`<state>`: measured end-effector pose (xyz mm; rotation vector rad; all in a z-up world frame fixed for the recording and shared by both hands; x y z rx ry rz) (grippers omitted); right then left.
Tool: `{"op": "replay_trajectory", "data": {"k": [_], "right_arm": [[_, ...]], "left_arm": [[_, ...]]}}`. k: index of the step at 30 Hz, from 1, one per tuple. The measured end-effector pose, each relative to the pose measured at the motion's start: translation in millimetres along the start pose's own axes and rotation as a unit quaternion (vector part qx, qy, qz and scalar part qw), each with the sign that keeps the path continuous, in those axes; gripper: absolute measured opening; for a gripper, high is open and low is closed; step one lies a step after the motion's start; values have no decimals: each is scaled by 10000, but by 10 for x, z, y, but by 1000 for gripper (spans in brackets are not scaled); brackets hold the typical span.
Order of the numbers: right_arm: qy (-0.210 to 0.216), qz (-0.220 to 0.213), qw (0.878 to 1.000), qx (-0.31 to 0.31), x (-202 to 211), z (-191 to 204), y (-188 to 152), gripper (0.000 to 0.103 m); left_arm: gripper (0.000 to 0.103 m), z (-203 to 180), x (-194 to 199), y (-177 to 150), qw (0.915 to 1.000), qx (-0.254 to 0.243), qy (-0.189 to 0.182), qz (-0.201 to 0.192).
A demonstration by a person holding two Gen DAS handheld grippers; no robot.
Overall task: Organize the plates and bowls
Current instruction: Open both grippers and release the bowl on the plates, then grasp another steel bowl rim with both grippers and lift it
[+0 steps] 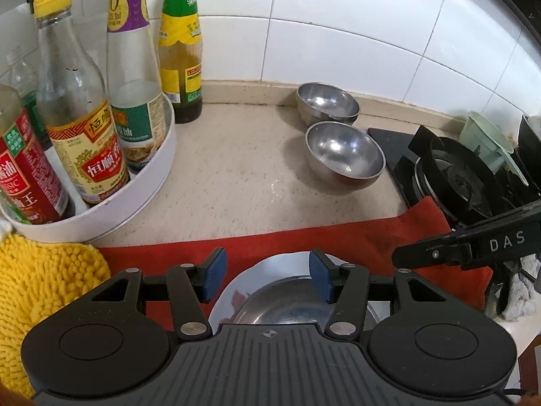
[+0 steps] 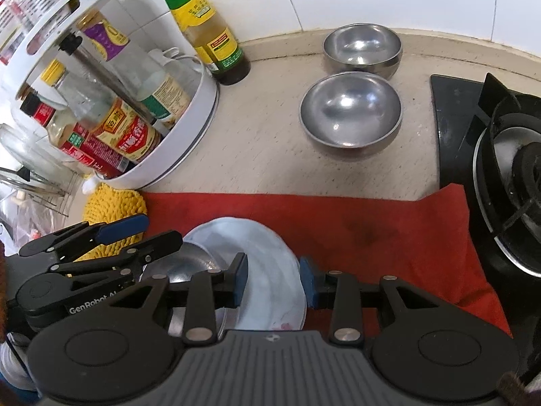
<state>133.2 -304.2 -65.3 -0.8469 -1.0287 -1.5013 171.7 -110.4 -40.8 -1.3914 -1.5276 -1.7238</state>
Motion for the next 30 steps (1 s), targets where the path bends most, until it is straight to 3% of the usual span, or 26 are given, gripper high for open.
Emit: {"op": "replay_trajectory", "data": {"k": [8,11,12,14,19,24,30], "right_arm": [[578,457,9971,166,-266,215,-216,31],[684,768,9944,254,-467,308,-347,31],[730,783,9938,295,-500,345,-368,31],[790,826,9928,371,-543,394,-384,30],[748,716,9943,243,-489,327,-246,27],[764,252,9967,135,-161,173,84,26],[578,-319,9978,87,276,-65,587,26]], "left_arm": [[62,151,-92,-507,9978,36,104,647],[56,84,-185,-588,9965,75,-124,826],[61,50,-211,-606,9958,70,-177,893],[59,16,-214,-579,9965,38,-86,832],[59,-93,-97,-216,9986,59,-274,439],[60,-297,-8,256,9996,-187,-224,40],[60,-603,-109,742,9988,-429,-189,-143]]}}
Point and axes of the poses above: each gripper's, at about its wrist camera, not at the fingertips, and x roughly against the way its jaws point, z to its left, y to its top, the point moved 8 cm from there along -x, roughly the way its jaws point, and after that the axes turned 10 degrees about z, right-handed, at the moved point
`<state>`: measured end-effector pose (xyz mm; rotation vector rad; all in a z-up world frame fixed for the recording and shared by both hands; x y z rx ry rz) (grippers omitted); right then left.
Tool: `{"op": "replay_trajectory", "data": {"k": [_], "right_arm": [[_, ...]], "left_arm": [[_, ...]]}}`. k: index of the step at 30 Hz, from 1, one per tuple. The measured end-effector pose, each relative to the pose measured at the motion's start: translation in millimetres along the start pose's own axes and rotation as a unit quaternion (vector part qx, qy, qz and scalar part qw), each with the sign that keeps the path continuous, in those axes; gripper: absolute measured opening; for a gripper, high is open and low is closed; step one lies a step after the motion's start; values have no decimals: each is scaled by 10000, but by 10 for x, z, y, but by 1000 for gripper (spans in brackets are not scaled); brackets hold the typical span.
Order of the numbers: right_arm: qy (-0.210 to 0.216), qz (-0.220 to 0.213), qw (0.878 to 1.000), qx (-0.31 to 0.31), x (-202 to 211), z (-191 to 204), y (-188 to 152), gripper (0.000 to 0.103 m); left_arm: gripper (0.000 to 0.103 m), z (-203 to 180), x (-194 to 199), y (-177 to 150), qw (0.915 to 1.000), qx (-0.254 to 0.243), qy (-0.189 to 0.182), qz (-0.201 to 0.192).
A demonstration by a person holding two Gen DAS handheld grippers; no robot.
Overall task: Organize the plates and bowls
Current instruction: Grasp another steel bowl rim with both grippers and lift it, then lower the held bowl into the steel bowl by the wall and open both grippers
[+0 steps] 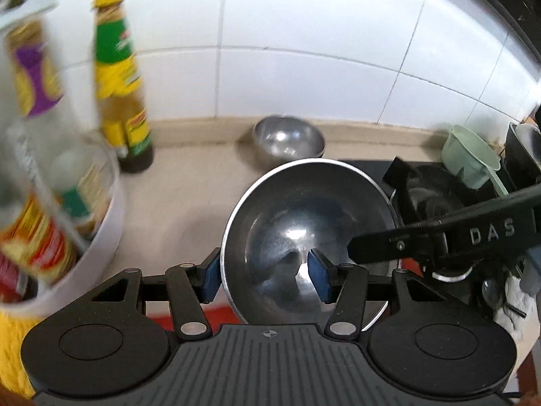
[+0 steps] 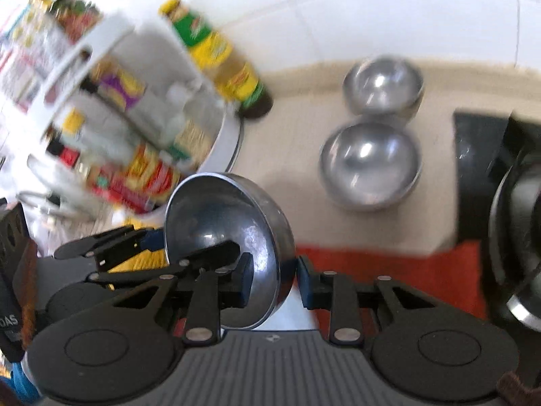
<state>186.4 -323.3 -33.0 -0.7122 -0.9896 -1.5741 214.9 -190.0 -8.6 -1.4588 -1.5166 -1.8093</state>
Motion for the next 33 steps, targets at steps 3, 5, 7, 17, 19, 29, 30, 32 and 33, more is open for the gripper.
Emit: {"op": "replay_trajectory", "data": {"k": [3,5,7,17,19,29,30,32,33], "right_arm": [[-125,-145,9998,-46,114,-145,210,26],[-169,-194,9997,-52,170,-217,305,26],[-160,-226,9996,0,212,-255,366,26],[-128,-101,9997,-153,-8,-708,648,26],[-104,-51,9998,-176,-64,-784,683,26],[-631,63,9979,-155,-333,-1039,833,39],[-637,32,9978,-152,-321,-1058,841,42],[-606,9,9980,-161,-308,-1086,848,42],[-624,37,9979,-179,-325,-1103,844,42]], "left_arm": [[62,-87,-41,167,9999,-95,47,-69],[63,-117,-88,279,9999,-118,67,-107],[63,-125,-152,366,9999,-78,57,-101],[62,-153,-664,629,9997,-23,141,221],[62,-119,-769,641,9994,2,159,307],[64,33,-977,646,9989,32,277,380],[65,46,-999,638,9988,50,253,416],[65,44,-1080,634,9984,112,219,513],[65,37,-1131,631,9981,132,169,570]]}}
Point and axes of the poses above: each gripper's, at about its wrist camera, not at the fingertips, and x roughly against the way its jaws point, z to its left, y to its top, the point moved 8 cm from there along -x, roughly the way its jaws point, and after that the axes turned 10 degrees about z, right-handed, at the moved point
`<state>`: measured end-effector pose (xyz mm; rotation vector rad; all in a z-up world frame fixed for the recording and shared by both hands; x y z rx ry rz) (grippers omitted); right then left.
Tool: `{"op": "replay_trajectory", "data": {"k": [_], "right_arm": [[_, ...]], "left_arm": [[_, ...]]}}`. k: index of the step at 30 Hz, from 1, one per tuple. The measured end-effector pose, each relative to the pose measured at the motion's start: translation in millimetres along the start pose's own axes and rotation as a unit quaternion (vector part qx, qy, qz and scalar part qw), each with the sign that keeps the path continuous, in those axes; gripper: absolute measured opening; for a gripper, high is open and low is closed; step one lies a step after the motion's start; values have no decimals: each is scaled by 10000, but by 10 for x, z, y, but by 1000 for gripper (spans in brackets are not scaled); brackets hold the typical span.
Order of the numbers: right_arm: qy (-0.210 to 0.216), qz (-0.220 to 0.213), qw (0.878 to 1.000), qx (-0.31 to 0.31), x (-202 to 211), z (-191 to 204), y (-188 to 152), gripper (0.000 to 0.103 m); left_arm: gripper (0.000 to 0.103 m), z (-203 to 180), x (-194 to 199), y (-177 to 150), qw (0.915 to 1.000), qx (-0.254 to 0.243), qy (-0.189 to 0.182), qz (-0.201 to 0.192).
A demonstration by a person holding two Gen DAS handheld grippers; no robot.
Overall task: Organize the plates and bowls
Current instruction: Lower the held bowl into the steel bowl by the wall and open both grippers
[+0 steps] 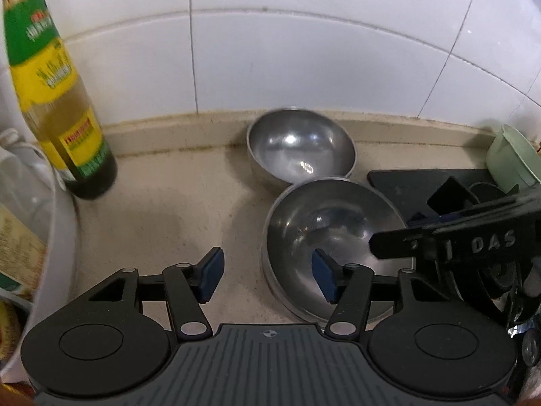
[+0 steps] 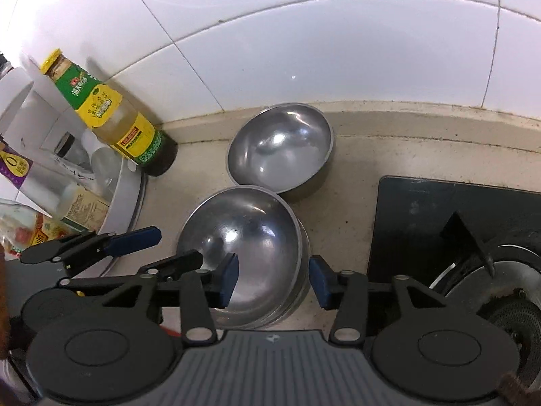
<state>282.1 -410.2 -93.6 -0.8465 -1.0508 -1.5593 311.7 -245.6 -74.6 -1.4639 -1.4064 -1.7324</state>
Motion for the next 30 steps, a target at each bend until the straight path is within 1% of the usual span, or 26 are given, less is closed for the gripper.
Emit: {"op": "replay_trajectory", "data": {"k": [2,3,5,7,8,10,11,12,16,18,20,22,25,27,30], "right_arm": [[-25,97,9999,-42,-93,-34,-13,42],[5,158,9998,-96,-151,-51,-18,42],[120,247,9994,-215,-282,-79,-16,44],[158,353,9988,-298,-400,-117,-28,44],[235,434,9981,-355,-460,-133,-42,41],[372,536,9968,-471,-533,-161,-80,38],[415,573,9963,-486,-544,-167,-101,37],[442,589,9960,-498,-543,-154,-124,37],[593,744,9946,-422,-522,-8,-254,36],[718,874,9927,-422,-524,72,-332,36],[774,985,9916,-308,-544,152,-398,36],[755,1054,9913,-221,-576,191,-431,36],[621,900,9938,-214,-490,186,-386,36],[520,661,9963,-152,-323,172,-335,37],[398,331,9986,-72,-69,141,-235,39]], "left_arm": [[65,-14,-117,-5,9999,45,-85,132],[62,-13,-179,-15,9996,75,-115,227],[59,-10,-304,-50,9990,122,-166,407],[59,0,-328,-68,9988,183,-245,373],[58,-5,-319,-74,9989,157,-243,374],[52,-26,-293,-100,9988,91,-249,401],[50,-36,-274,-120,9990,67,-203,405],[51,-32,-251,-160,9990,37,-127,425],[54,35,-153,-318,9984,49,-76,566],[54,53,-116,-371,9983,-38,-49,579],[58,100,-100,-398,9981,-11,-63,616],[60,161,-39,-387,9986,44,58,527],[64,237,138,-326,9993,134,160,322],[70,256,277,-258,9994,112,285,140],[71,246,463,-119,9988,28,483,-66]]}}
Point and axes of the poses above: each gripper's, at about its wrist camera, not at the fingertips, and x roughly against the way its jaws point, z to its left, y to its top, the point moved 8 cm from there along -x, roughly the way its jaws point, and after that the axes turned 10 degrees about z, right-handed, at the moved point
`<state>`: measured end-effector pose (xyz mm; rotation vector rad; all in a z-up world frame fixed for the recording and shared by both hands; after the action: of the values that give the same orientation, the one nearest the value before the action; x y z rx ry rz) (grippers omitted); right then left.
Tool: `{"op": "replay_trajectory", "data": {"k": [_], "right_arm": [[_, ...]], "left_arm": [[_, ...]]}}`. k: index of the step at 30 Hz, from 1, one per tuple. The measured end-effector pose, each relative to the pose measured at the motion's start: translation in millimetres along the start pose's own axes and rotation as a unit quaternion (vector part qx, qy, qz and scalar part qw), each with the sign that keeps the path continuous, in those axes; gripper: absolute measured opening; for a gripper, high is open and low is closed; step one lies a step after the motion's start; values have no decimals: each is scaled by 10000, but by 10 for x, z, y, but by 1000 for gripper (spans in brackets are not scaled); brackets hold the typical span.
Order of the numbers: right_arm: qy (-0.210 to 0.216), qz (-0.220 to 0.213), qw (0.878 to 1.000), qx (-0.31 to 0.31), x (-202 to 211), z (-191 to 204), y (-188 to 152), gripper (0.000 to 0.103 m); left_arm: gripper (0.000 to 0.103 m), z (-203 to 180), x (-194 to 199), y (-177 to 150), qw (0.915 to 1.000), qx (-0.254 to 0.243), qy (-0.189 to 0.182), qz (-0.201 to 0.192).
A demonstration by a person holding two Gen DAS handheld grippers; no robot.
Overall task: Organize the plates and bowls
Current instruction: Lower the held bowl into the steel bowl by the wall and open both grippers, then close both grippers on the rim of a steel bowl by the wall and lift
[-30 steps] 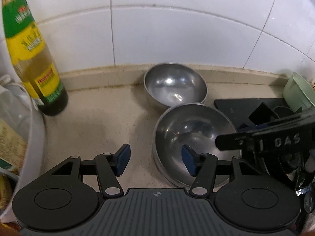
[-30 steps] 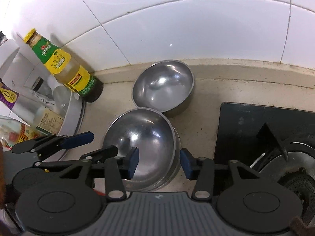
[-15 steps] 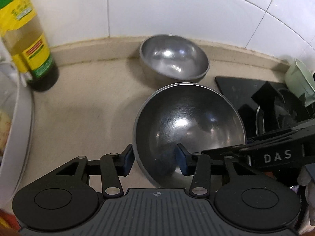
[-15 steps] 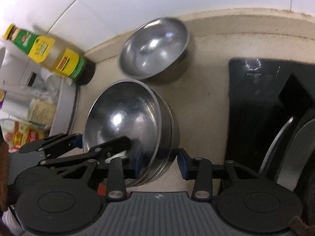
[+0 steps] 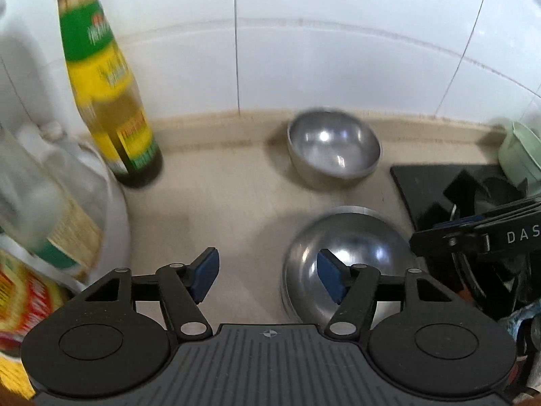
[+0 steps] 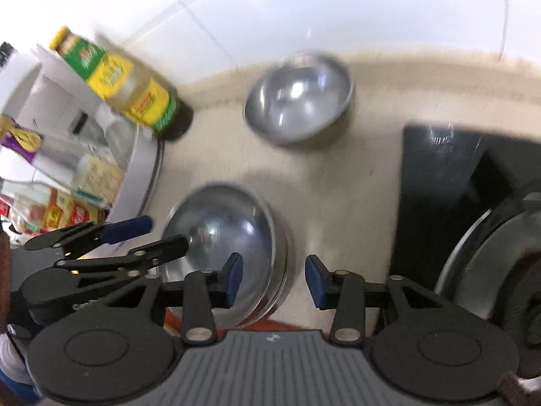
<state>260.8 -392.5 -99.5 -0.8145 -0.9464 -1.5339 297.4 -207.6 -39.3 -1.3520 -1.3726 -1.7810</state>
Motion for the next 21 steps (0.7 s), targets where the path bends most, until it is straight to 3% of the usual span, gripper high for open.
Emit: {"op": "replay_trajectory", "data": {"k": [5,13,21], "right_arm": [[-308,-364,9987,159,305,-30,137,41],[-725,-635,9946,372,407,1,493,41],[-1030,-939,9900,199,364,-166,836,41]], "left_arm": [[75,-24,237,233,9995,-64,256,-192],[81,-64,307,627,9952,-228,827,-473],[81,-228,-123,949,9947,-519,690,-554]]}}
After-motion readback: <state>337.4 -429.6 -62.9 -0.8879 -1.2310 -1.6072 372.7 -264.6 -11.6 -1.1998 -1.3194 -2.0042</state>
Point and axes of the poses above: each gripper's, at about its wrist camera, not at the fingertips, and x roughly against the way its jaws point, z to its left, y to its top, the point moved 8 cm from there along -x, roughly the way its jaws point, and after that the axes turned 10 degrees about z, right-handed, at the moved point
